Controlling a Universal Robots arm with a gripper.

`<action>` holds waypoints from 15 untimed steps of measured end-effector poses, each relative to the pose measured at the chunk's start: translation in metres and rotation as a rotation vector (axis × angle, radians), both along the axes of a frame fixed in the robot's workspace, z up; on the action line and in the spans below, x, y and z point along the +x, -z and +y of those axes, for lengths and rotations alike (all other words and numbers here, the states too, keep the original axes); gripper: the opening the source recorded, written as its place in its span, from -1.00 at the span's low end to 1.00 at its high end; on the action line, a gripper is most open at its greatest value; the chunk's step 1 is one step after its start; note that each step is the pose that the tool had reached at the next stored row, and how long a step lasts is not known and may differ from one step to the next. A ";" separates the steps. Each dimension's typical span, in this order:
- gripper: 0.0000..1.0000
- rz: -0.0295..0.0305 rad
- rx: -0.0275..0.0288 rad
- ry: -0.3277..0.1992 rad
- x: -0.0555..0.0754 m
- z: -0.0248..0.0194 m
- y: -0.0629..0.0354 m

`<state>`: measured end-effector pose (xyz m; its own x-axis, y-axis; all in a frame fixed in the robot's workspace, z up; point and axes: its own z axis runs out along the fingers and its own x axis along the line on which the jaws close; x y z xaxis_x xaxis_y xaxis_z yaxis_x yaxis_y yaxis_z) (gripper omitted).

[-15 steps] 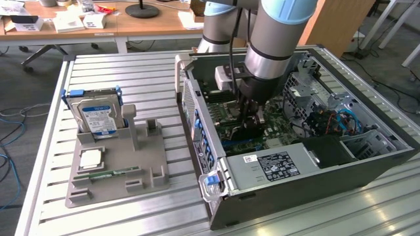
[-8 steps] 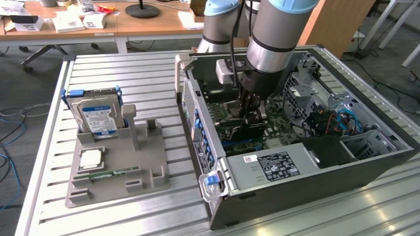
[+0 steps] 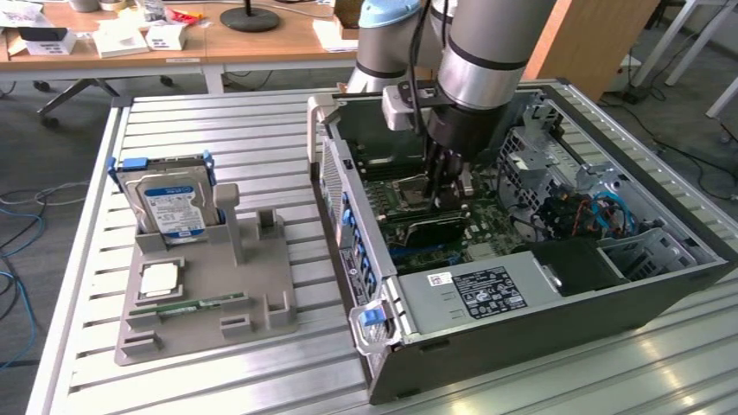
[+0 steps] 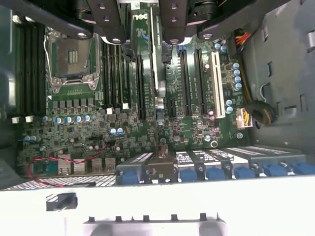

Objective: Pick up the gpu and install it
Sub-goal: 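Insert the gpu into the slot, then press down on the gpu until it lock into place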

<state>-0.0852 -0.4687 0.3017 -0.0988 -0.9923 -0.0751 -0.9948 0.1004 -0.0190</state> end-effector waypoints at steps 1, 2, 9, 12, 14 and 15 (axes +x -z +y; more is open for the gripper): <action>-0.33 -0.0001 0.0001 0.001 0.000 0.0000 -0.0019; -0.33 -0.0001 0.0000 0.003 0.000 0.0000 -0.0035; -0.33 -0.0001 0.0000 0.006 0.000 0.0000 -0.0069; -0.33 -0.0001 0.0000 0.006 0.000 0.0000 -0.0069; -0.33 -0.0001 -0.0001 0.006 0.000 0.0000 -0.0069; -0.33 -0.0001 0.0000 0.006 0.000 0.0000 -0.0069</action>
<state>-0.0852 -0.4687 0.3086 -0.1048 -0.9917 -0.0751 -0.9941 0.1065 -0.0191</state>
